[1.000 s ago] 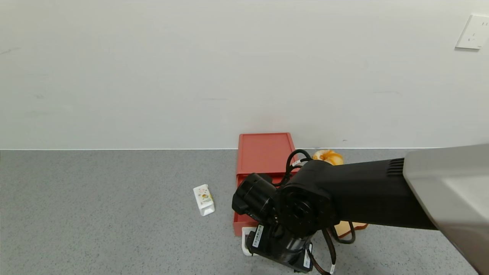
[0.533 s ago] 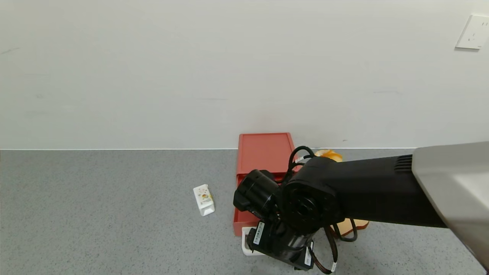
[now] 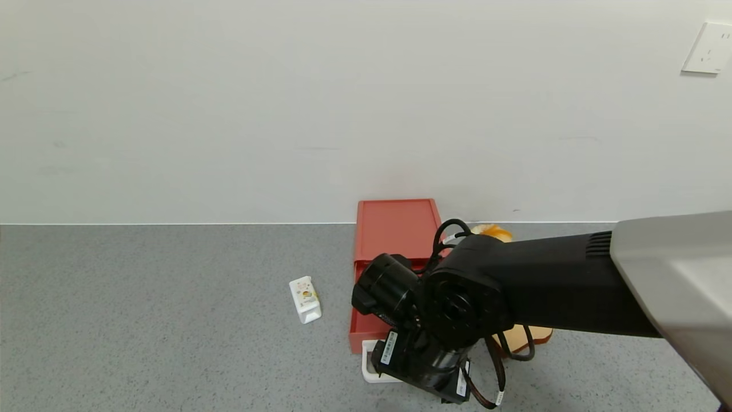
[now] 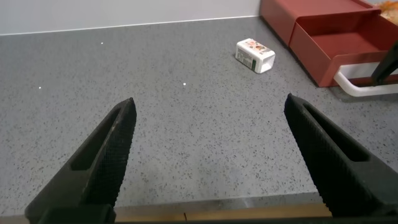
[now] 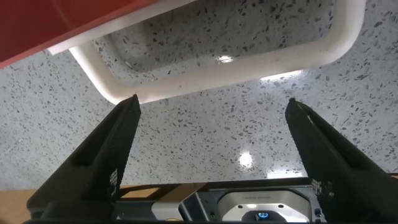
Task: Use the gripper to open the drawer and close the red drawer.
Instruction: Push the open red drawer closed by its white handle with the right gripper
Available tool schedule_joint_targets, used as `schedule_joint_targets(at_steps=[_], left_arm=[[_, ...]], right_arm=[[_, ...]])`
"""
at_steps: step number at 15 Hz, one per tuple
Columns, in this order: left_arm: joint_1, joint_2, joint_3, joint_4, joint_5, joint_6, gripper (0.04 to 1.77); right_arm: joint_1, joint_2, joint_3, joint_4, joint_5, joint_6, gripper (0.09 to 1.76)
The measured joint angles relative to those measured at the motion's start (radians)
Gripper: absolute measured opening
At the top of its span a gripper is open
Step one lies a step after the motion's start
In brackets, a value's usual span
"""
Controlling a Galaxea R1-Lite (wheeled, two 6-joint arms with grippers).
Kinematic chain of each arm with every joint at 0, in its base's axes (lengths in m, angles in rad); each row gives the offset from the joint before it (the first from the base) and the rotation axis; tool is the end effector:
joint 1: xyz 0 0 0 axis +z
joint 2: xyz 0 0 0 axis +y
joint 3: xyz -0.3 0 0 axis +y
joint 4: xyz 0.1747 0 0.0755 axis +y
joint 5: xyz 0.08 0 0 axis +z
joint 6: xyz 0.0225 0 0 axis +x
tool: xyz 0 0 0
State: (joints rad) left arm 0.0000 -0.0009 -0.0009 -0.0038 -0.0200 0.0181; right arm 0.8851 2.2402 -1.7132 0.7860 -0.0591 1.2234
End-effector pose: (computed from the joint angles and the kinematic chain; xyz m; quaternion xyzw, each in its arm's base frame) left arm -0.0229 -0.0004 0.0761 0.0091 -0.0029 -0.0100 0.9999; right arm 0.2551 0.3097 0.1136 0.1894 0.6276 -0.0519 0.7534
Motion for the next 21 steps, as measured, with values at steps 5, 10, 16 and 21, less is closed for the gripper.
schedule_joint_targets(at_steps=[5, 10, 16, 21], left_arm=[[0.0, 0.0, 0.001, 0.0, 0.0, 0.0, 1.72], [0.0, 0.0, 0.001, 0.0, 0.0, 0.0, 1.72], [0.0, 0.0, 0.001, 0.0, 0.0, 0.0, 1.72], [0.0, 0.0, 0.001, 0.0, 0.0, 0.0, 1.72]], right_arm=[[-0.014, 0.013, -0.006, -0.003, 0.02, -0.001, 1.71], [-0.018, 0.02, -0.019, -0.007, 0.02, -0.002, 1.71], [-0.019, 0.044, -0.055, -0.004, 0.016, -0.008, 1.71], [-0.026, 0.057, -0.087, 0.001, 0.012, -0.013, 1.71]])
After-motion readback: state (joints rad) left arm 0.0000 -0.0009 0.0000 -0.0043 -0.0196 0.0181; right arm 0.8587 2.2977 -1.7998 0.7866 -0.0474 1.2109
